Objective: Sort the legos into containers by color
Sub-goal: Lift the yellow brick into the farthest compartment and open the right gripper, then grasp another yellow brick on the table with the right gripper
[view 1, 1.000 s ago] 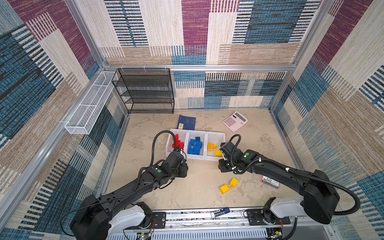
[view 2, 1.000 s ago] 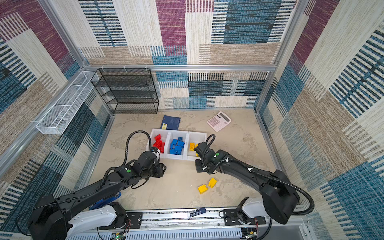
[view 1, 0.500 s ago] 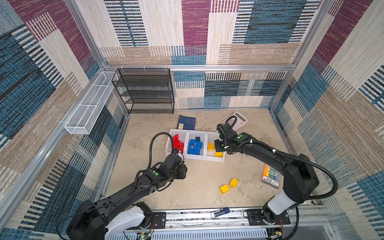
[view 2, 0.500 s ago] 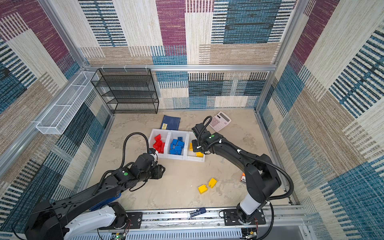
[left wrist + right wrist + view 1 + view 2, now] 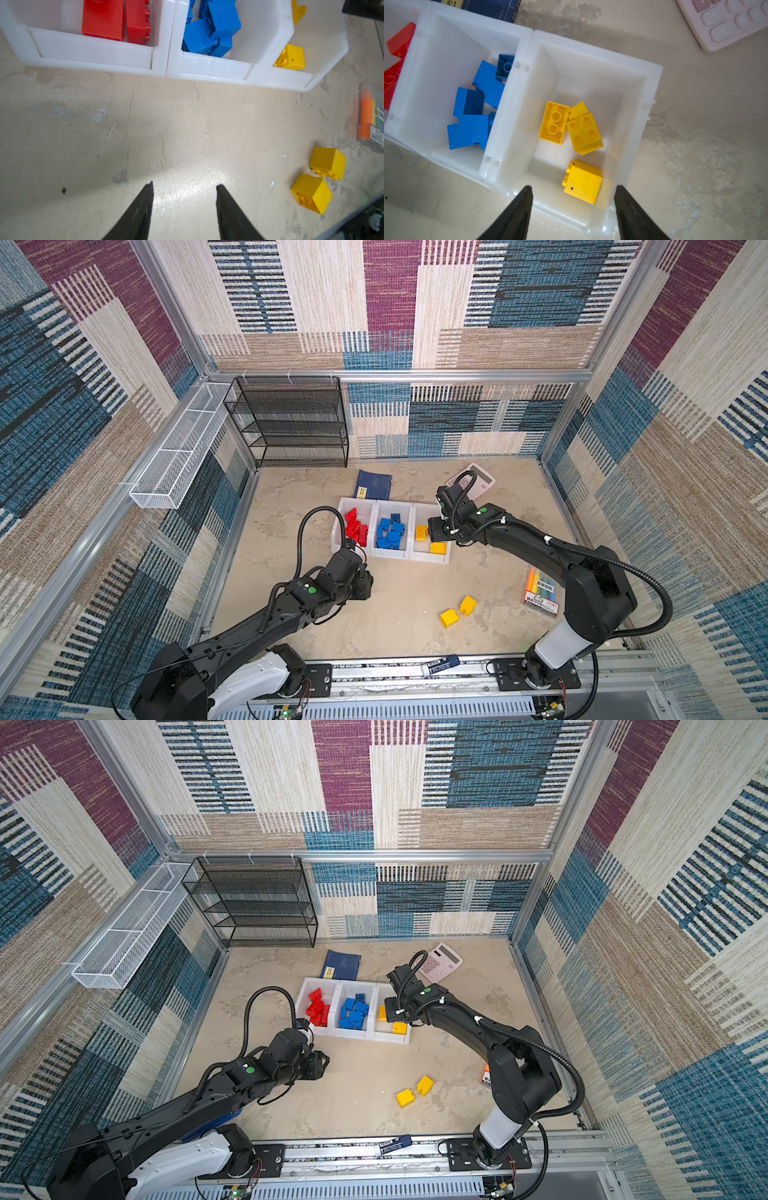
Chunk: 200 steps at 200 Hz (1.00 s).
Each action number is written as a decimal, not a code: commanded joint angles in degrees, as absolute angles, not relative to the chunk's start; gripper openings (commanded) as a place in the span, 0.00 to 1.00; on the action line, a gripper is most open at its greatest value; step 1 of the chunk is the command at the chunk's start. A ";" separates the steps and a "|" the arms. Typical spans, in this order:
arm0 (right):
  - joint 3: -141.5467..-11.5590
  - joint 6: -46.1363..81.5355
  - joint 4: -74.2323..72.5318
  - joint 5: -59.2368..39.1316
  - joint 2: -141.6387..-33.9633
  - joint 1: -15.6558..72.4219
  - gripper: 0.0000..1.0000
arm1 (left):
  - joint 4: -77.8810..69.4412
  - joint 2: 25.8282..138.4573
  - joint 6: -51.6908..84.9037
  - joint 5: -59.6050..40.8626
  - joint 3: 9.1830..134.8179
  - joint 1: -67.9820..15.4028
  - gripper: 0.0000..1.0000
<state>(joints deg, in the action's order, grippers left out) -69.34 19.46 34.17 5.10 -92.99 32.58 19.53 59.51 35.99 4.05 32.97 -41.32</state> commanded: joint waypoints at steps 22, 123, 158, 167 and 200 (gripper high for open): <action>-68.62 20.21 33.13 5.31 -90.92 32.52 0.66 | 19.76 59.27 36.82 3.96 33.22 -41.23 0.52; -56.68 21.51 37.37 2.33 -80.65 34.66 0.65 | 20.30 58.71 36.69 5.80 33.09 -41.28 0.52; -51.93 24.86 40.56 2.56 -76.93 40.62 0.64 | 20.06 58.79 36.72 6.15 32.99 -41.23 0.52; -50.77 25.87 40.95 2.02 -75.95 41.73 0.64 | 20.07 58.84 36.72 6.15 32.93 -41.23 0.52; -46.53 28.73 41.11 -0.20 -72.33 44.57 0.62 | 19.95 58.81 37.08 5.96 32.69 -41.28 0.52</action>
<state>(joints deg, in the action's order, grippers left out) -48.49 25.32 40.45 1.87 -74.19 43.16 19.97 58.81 36.01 5.43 32.86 -41.32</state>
